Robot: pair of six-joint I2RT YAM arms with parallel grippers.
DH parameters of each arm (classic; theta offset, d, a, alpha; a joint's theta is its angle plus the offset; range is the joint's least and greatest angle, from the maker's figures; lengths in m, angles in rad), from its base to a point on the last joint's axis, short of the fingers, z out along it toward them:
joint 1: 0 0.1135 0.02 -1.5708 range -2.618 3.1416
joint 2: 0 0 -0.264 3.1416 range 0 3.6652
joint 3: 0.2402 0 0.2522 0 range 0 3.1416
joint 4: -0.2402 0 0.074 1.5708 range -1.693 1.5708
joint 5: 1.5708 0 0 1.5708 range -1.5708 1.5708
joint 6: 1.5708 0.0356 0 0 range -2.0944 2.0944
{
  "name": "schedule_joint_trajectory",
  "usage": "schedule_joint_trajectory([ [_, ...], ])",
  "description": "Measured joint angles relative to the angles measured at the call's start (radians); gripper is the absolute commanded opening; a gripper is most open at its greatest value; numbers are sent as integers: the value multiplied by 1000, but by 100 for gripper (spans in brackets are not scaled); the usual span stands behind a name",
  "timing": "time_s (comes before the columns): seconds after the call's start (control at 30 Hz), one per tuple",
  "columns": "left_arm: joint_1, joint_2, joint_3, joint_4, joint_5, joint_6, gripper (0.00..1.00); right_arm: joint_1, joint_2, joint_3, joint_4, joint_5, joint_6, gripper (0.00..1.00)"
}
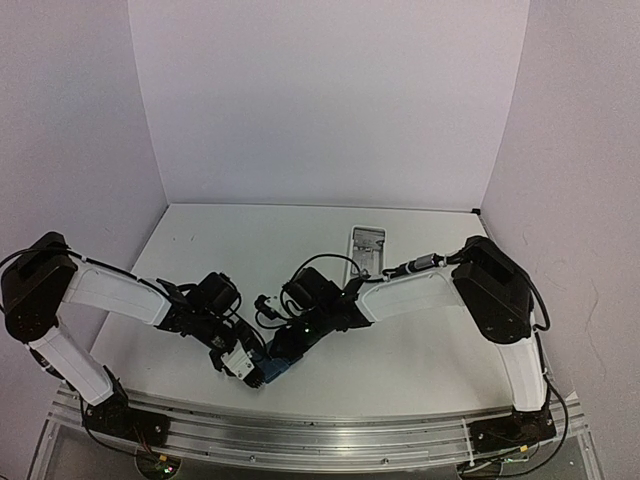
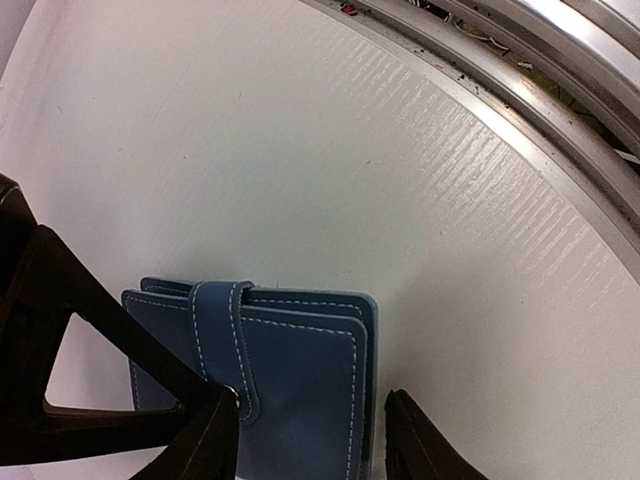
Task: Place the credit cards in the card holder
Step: Close the card holder at the center of the board.
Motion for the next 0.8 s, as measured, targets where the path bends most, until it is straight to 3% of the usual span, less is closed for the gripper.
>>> schedule_joint_trajectory([
  [0.8, -9, 24, 28, -29, -33, 40, 49, 57, 15, 44, -85, 172, 60, 0],
])
